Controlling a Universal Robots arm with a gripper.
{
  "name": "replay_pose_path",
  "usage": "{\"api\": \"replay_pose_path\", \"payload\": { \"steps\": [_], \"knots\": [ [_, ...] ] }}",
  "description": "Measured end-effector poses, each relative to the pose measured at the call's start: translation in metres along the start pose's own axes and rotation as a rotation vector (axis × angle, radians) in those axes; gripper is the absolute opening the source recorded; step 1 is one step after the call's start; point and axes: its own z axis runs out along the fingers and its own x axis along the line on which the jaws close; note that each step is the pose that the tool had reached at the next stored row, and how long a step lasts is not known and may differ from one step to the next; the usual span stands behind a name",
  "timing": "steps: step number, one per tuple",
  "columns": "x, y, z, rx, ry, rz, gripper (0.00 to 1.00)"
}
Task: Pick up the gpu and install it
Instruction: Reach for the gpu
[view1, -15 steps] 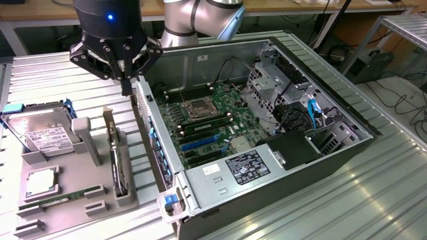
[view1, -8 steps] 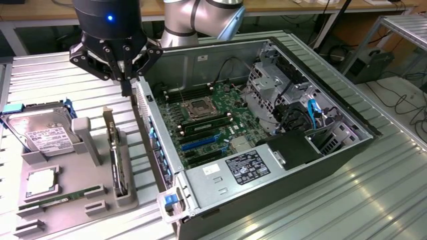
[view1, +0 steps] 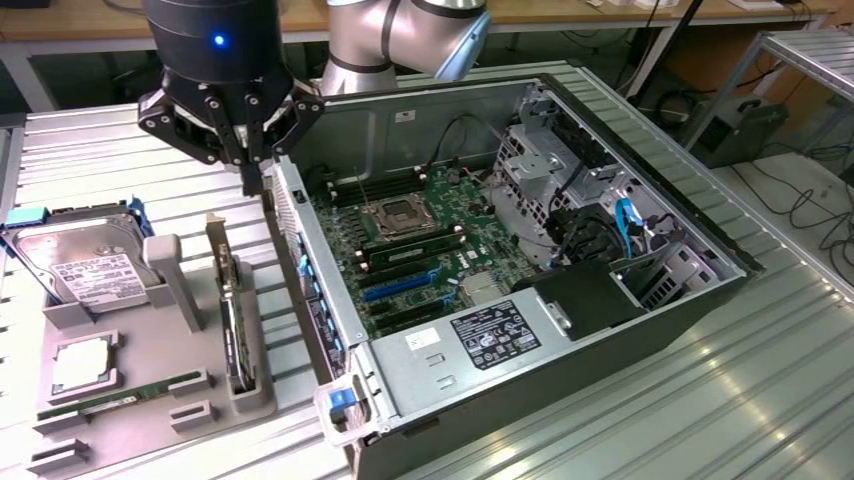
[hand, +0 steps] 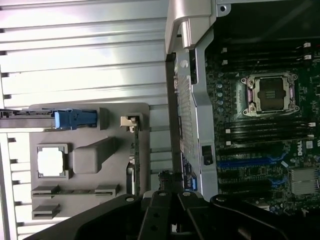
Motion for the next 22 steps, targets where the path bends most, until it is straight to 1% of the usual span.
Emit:
{"api": "replay_pose_path", "payload": {
  "steps": [22],
  "knots": [
    [0.0043, -0.0074, 0.0031, 0.0000, 0.0000, 0.000, 0.11]
  ]
}}
